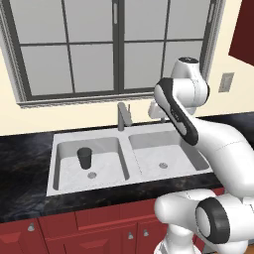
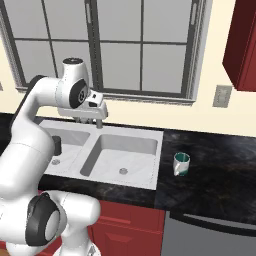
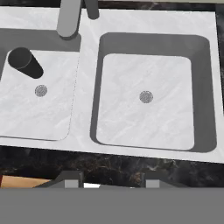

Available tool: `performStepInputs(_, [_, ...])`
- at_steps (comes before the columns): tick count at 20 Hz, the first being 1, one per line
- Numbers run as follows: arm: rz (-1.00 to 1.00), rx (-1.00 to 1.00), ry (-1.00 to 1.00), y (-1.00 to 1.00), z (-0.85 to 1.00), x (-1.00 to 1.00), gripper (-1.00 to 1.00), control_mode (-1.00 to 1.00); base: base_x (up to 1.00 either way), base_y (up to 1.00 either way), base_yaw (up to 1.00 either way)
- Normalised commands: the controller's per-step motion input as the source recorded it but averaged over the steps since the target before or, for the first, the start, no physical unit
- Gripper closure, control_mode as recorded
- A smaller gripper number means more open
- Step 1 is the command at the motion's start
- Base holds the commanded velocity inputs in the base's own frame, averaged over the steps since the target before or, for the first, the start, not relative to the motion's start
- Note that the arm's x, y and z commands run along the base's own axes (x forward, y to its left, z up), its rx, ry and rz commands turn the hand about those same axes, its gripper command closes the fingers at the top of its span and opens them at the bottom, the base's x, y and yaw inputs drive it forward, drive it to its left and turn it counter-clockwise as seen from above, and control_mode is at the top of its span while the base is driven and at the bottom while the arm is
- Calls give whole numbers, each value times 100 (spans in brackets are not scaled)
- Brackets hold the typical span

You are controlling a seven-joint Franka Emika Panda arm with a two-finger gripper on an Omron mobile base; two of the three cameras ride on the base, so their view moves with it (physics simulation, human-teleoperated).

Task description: Move any existing items from the left basin to the right basin for drying. Then move the mug from the counter to the left basin of the sink for washing.

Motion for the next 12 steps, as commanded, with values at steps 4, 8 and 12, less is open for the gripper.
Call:
performStepInputs(4, [0, 0, 0, 1, 0, -2, -100, -100, 0, 0, 0])
performStepInputs(8, [0, -1, 0, 17, 0, -6, -100, -100, 0, 0, 0])
performStepInputs(12, [0, -2, 0, 32, 0, -8, -100, -100, 0, 0, 0])
